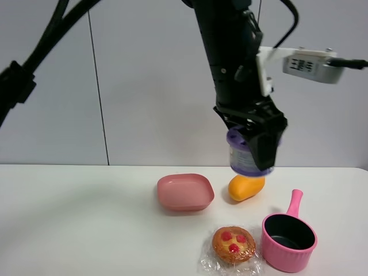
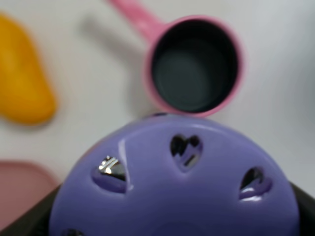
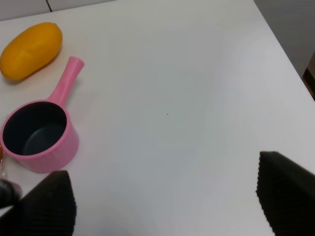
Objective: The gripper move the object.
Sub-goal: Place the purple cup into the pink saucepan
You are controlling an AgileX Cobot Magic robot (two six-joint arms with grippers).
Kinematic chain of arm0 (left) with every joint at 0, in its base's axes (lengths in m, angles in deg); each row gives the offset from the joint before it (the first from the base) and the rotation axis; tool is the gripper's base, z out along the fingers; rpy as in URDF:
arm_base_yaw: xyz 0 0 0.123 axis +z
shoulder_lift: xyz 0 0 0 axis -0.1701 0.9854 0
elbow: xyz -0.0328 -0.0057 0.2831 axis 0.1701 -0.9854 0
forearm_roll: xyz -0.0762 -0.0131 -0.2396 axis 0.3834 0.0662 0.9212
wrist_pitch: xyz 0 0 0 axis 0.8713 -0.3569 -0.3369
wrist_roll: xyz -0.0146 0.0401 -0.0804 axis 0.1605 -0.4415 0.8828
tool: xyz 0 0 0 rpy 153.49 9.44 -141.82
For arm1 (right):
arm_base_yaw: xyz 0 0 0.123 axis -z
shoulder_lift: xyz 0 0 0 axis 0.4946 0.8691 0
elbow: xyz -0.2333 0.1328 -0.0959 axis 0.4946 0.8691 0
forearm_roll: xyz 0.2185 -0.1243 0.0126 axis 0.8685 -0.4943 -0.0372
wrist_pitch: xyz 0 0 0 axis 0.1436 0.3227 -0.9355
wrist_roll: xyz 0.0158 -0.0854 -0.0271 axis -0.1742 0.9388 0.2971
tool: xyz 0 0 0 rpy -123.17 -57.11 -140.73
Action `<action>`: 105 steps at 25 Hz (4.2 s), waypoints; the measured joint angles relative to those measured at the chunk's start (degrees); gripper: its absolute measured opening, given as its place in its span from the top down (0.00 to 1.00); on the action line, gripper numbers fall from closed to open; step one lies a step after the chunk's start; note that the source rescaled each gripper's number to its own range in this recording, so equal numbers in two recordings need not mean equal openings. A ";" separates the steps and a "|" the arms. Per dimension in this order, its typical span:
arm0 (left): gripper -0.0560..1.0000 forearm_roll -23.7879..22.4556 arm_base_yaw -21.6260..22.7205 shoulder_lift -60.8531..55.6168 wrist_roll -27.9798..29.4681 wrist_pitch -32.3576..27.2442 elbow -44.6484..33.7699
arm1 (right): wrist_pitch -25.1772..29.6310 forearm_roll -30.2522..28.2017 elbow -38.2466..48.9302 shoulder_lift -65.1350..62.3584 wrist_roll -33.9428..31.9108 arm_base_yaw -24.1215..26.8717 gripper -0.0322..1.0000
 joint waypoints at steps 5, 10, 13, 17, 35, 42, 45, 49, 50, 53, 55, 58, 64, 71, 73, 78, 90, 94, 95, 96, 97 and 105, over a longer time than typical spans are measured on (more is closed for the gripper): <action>0.95 0.04 -1.41 1.60 -0.18 2.56 0.00 | 0.00 0.00 0.00 0.00 0.00 0.00 0.00; 0.95 -0.55 -1.90 1.79 -0.18 5.14 0.00 | 0.00 0.00 0.00 0.00 0.00 0.00 0.00; 0.95 -0.44 -2.77 2.28 -0.18 6.05 0.00 | 0.00 0.00 0.00 0.00 0.00 0.00 0.00; 0.95 -0.30 -3.48 4.26 -0.18 6.64 0.00 | 0.00 0.00 0.00 0.00 0.00 0.00 0.00; 0.95 -0.29 -3.91 12.06 -0.23 13.49 0.00 | 0.00 0.00 0.00 0.00 0.00 0.00 0.00; 0.95 -0.18 -3.91 13.13 -0.17 14.91 0.00 | 0.00 0.00 0.00 0.00 0.00 0.00 0.00; 0.95 0.24 -3.91 13.13 -0.17 15.01 0.00 | 0.00 0.00 0.00 0.00 0.00 0.00 0.00; 0.95 0.79 -3.91 13.13 -0.17 15.08 0.00 | 0.00 0.00 0.00 0.00 0.00 0.00 0.00; 0.95 0.79 -3.91 13.13 -0.17 15.08 0.00 | 0.00 0.00 0.00 0.00 0.00 0.00 0.00; 0.95 0.87 -3.91 13.13 -0.17 14.91 0.00 | 0.00 0.00 0.00 0.00 0.00 0.00 0.00; 0.95 1.46 -3.91 13.13 -0.17 14.68 0.51 | 0.00 0.00 0.00 0.00 0.00 0.00 0.00; 0.95 2.45 -3.98 13.13 -0.17 14.73 1.09 | 0.00 0.00 0.00 0.00 0.00 0.00 0.00; 0.95 2.76 -4.35 13.13 -0.22 16.59 1.13 | 0.00 0.00 0.00 0.00 -0.05 0.00 0.00; 0.95 2.54 -4.46 13.13 -0.22 17.90 1.13 | 0.00 0.00 0.00 0.00 -0.05 0.00 0.00; 0.95 2.01 -4.48 13.13 -0.22 17.52 1.13 | 0.00 0.00 0.00 0.00 -0.05 0.00 0.00; 0.95 0.90 -4.52 13.40 -0.22 15.68 1.18 | 0.00 0.00 0.00 0.00 -0.05 0.00 0.00; 0.95 0.78 -4.68 14.46 -0.22 15.53 1.18 | 0.00 0.00 0.00 0.00 -0.05 0.00 0.00; 0.95 0.78 -4.72 14.46 -0.22 15.78 1.18 | 0.00 0.00 0.00 0.00 -0.05 0.00 0.00; 0.95 0.78 -4.72 14.46 -0.22 15.89 1.18 | 0.00 0.00 0.00 0.00 -0.05 0.00 0.00; 0.95 0.78 -4.72 14.46 -0.22 15.95 1.18 | 0.00 0.00 0.00 0.00 -0.05 0.00 0.00; 0.95 0.78 -4.72 14.46 -0.22 16.00 1.18 | 0.00 0.00 0.00 0.00 -0.05 0.00 0.00; 0.95 0.78 -4.72 14.46 -0.22 16.37 1.18 | 0.00 0.00 0.00 0.00 -0.05 0.00 0.00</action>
